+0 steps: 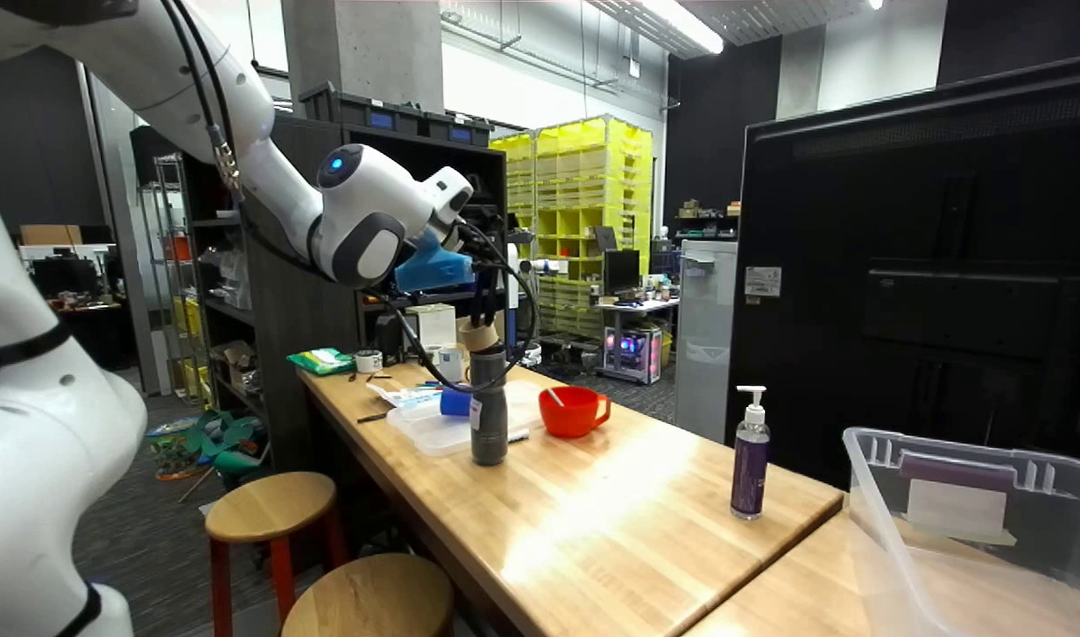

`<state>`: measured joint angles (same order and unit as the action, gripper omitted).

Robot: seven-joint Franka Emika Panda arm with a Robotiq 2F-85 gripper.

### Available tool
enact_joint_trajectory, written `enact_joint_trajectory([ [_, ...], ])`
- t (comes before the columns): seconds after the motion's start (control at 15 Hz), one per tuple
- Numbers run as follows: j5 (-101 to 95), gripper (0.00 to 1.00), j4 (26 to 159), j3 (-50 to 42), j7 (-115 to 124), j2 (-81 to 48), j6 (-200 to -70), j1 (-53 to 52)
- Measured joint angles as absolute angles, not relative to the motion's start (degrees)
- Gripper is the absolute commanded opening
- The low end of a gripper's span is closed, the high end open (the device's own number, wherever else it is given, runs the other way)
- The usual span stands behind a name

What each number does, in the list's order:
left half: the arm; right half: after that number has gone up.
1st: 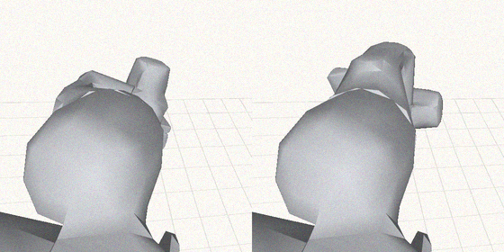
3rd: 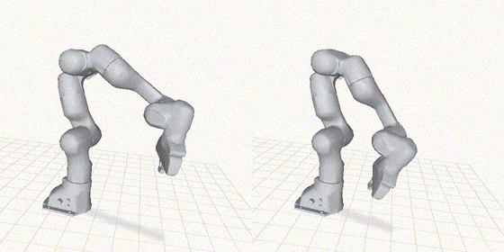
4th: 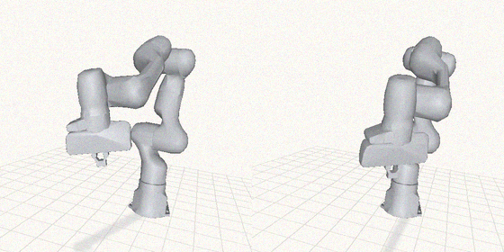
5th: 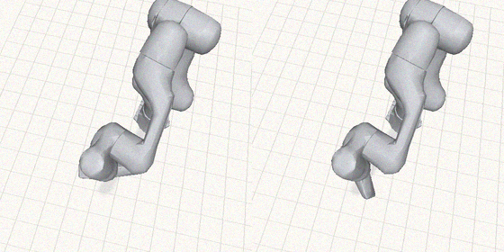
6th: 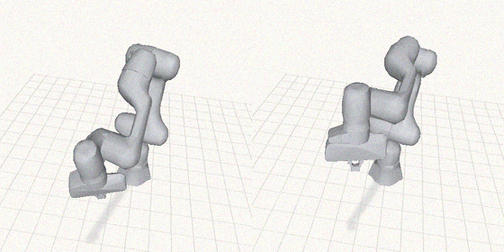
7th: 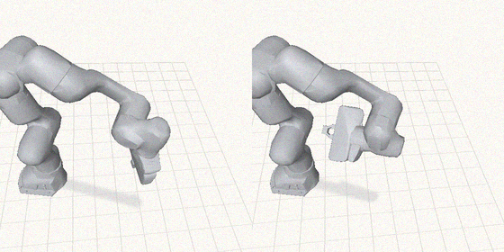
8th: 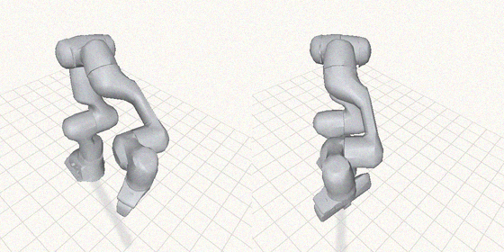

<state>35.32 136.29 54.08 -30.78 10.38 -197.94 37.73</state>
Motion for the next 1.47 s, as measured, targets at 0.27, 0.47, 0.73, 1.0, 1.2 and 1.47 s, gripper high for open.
enact_joint_trajectory([
  [0.27, 35.3, 0.37, 136.0, 59.5, -30.4, 10.4, -198.0, 43.0],
  [0.47, 35.3, 0.37, 135.6, 63.6, -29.9, 10.5, -198.0, 47.0],
  [0.73, 35.3, 0.37, 134.6, 68.8, -29.2, 11.0, -198.0, 52.3],
  [1.0, 35.2, 0.37, 133.0, 73.9, -28.0, 11.9, -198.0, 57.6],
  [1.2, 35.1, 0.37, 132.0, 77.9, -26.9, 12.6, -198.0, 62.0],
  [1.47, 34.4, 0.38, 131.3, 84.1, -25.2, 13.1, -198.0, 69.6],
])
